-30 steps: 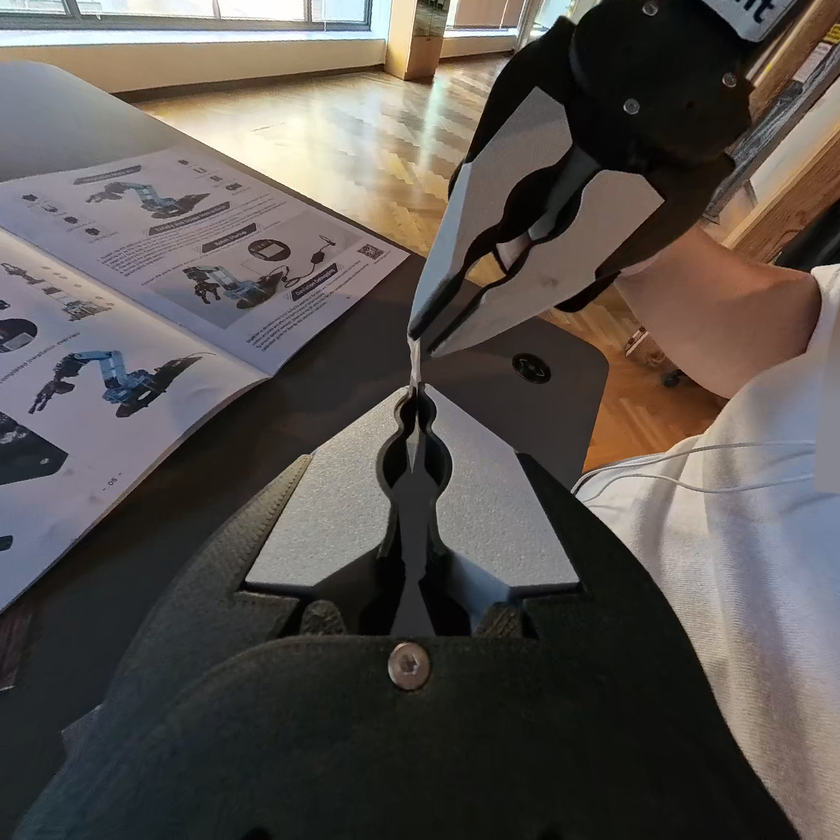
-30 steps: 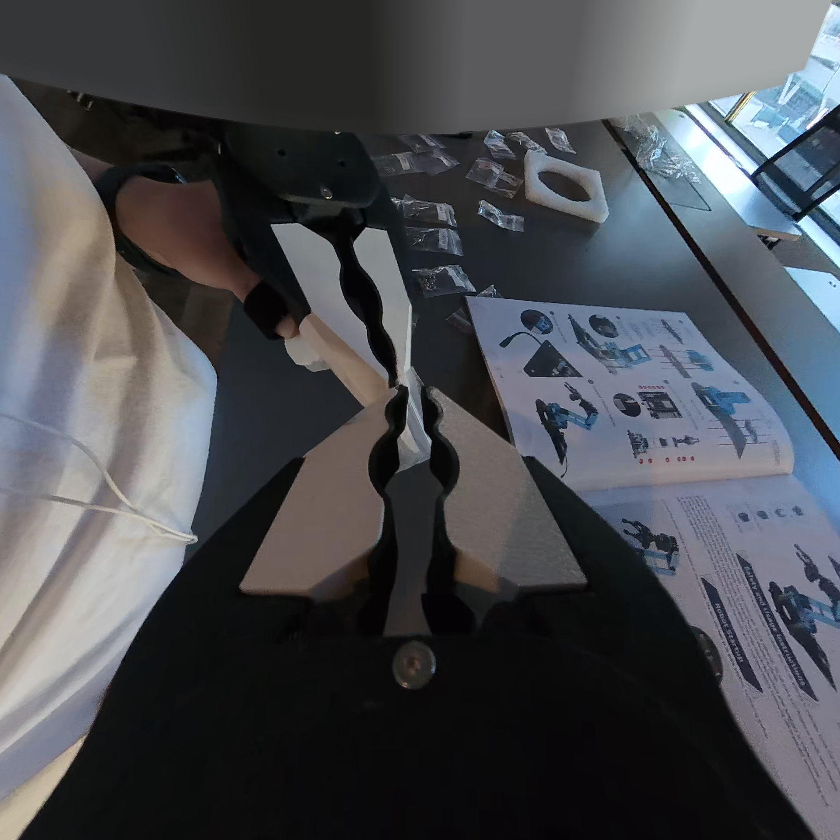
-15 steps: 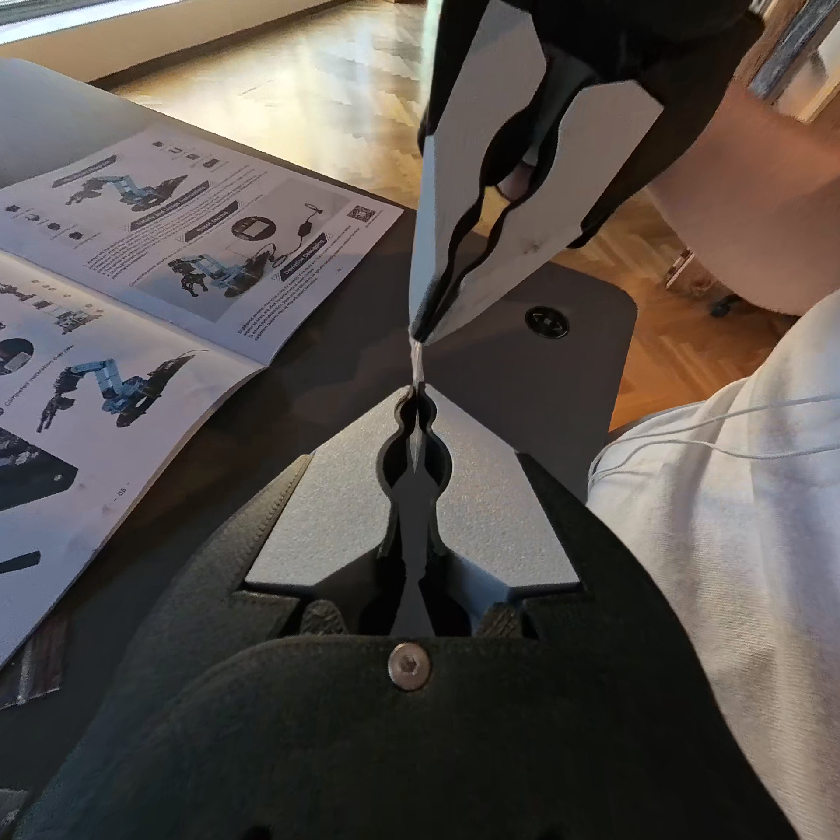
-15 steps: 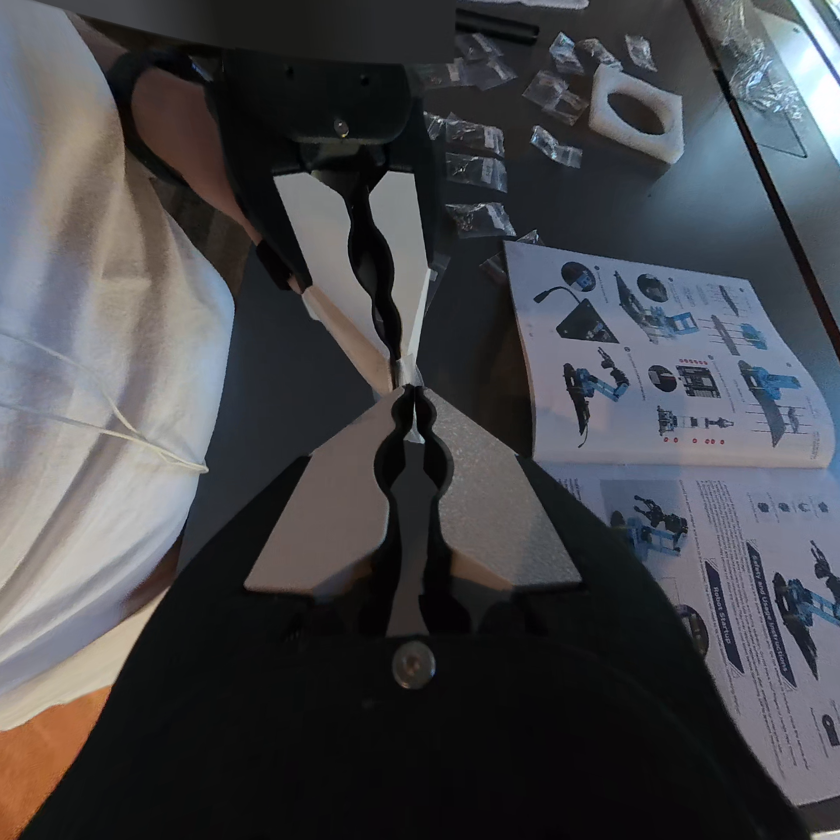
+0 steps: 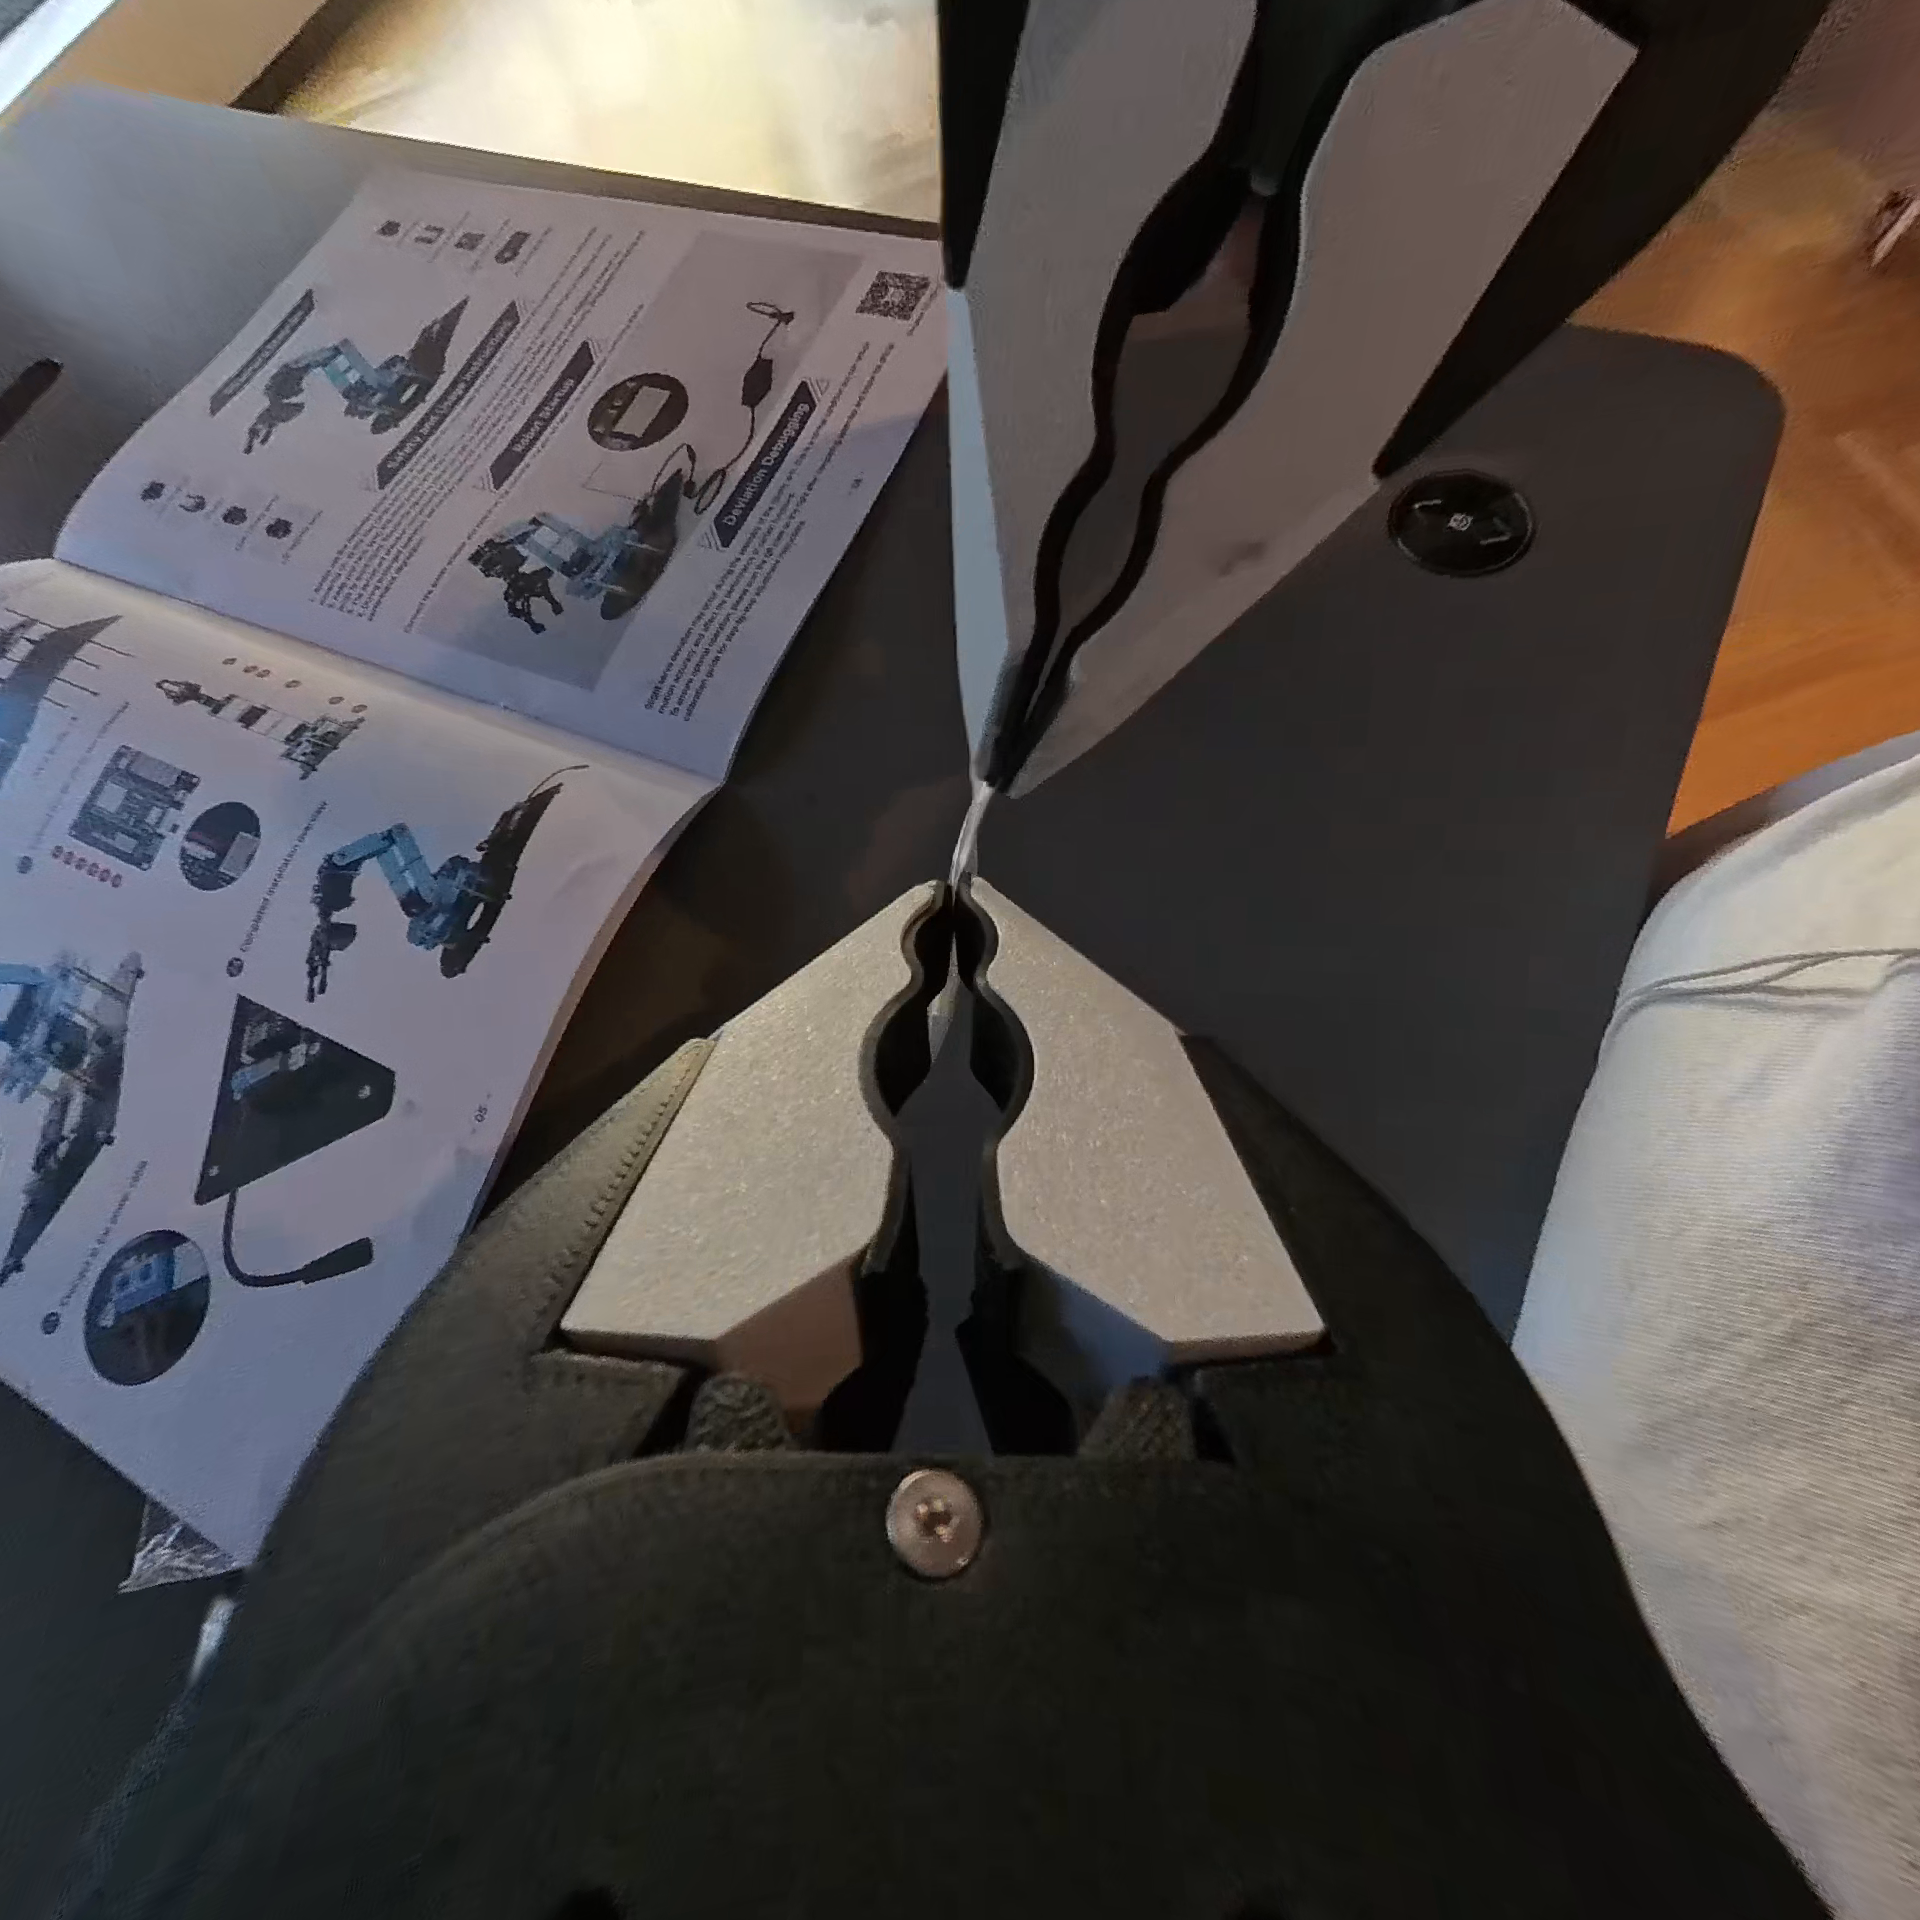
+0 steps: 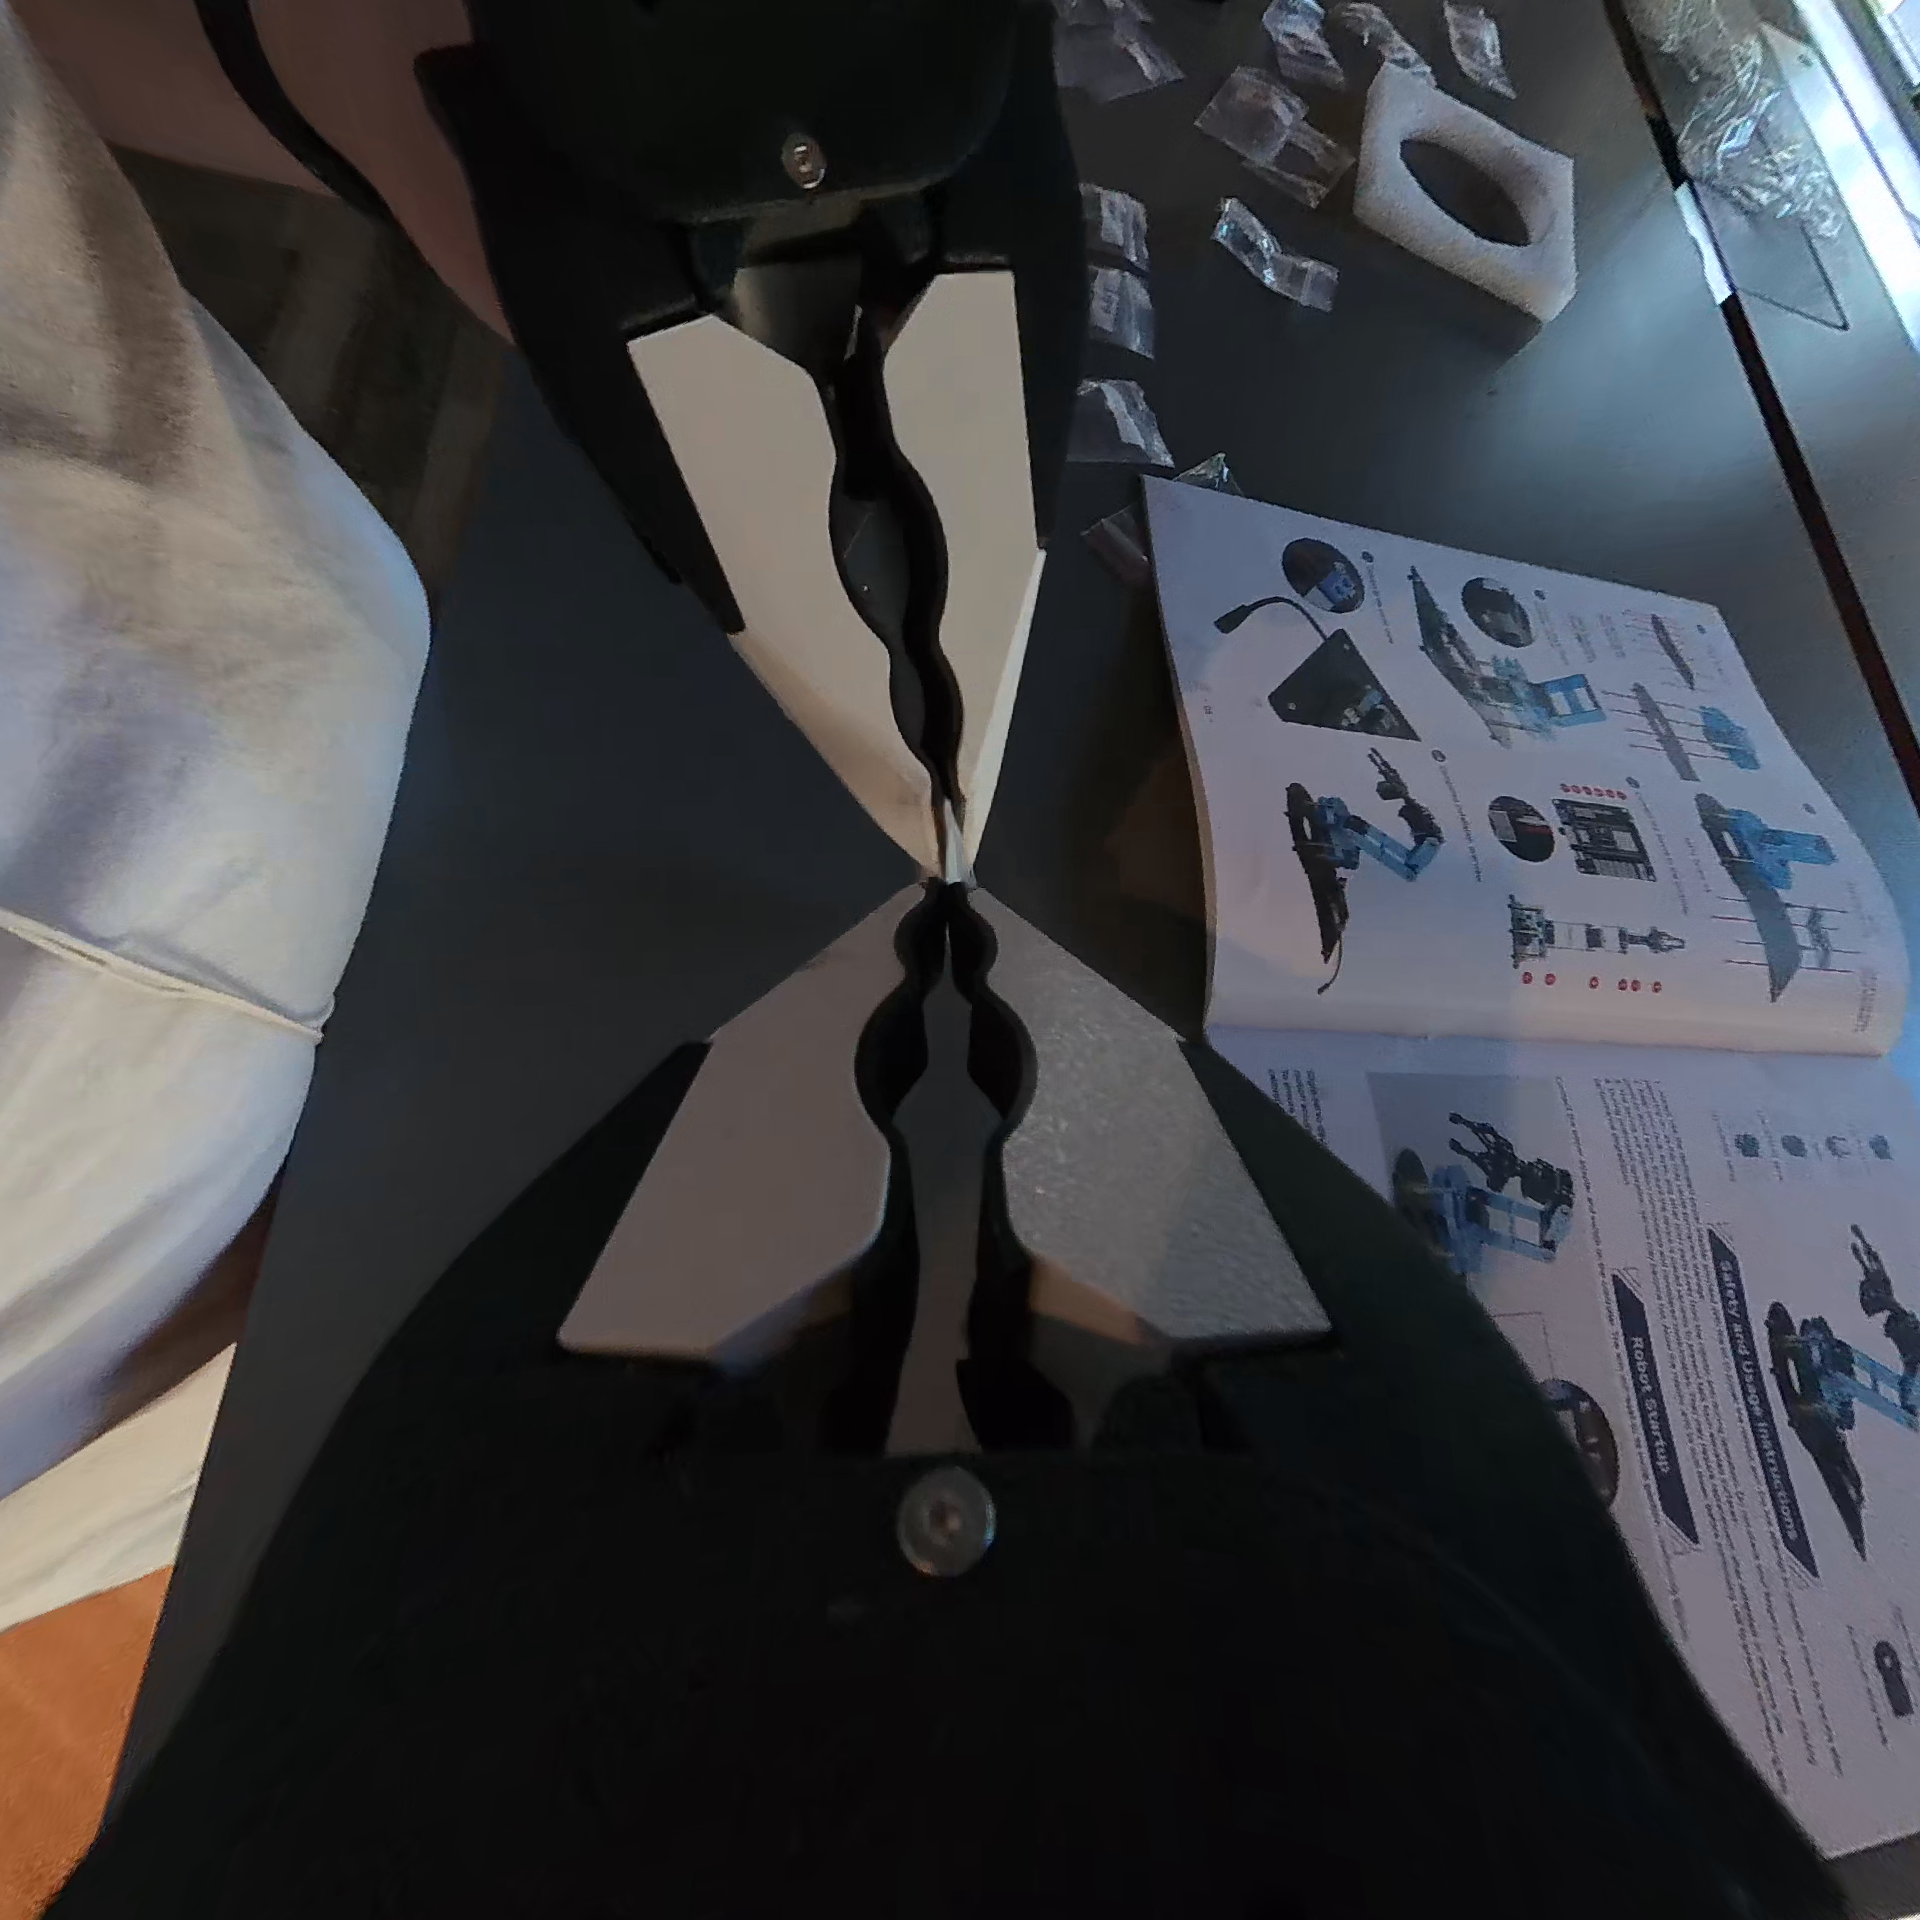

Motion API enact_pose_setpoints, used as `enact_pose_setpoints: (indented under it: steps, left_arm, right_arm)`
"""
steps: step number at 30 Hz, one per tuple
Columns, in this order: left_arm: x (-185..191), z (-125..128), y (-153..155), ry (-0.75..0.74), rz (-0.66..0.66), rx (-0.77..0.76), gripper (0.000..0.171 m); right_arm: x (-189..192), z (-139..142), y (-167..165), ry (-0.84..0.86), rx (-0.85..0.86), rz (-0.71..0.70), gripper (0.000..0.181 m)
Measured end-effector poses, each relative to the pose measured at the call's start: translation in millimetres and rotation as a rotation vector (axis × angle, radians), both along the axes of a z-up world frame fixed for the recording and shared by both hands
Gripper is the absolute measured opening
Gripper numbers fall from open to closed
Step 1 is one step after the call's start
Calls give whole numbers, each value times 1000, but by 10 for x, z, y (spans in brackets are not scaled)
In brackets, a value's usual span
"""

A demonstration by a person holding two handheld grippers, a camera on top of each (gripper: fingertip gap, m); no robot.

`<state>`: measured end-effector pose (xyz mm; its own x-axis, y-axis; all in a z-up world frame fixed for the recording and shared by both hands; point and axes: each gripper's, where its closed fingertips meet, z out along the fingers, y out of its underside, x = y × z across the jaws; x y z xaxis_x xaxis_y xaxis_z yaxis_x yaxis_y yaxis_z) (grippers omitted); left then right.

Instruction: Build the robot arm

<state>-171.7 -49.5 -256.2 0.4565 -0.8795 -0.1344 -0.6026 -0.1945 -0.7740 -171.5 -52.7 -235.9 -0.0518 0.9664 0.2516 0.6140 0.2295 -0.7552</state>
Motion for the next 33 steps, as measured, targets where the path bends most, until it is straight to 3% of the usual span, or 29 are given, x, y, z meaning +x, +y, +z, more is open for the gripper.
enact_pose_setpoints:
  steps: [6,15,26,33]
  left_arm:
    - [21,-17,-32,21,-13,18,0]
    - [34,93,-130,-173,-55,-99,0]
    - [63,167,-155,-184,-65,-70,0]
    - [-7,276,-89,-254,14,-94,0]
  right_arm:
    - [9,1,24,50,8,-9,0]
    - [-19,64,-11,66,-6,-3,2]
    - [-4,92,-15,72,-16,8,0]
    - [-93,256,42,64,162,65,0]
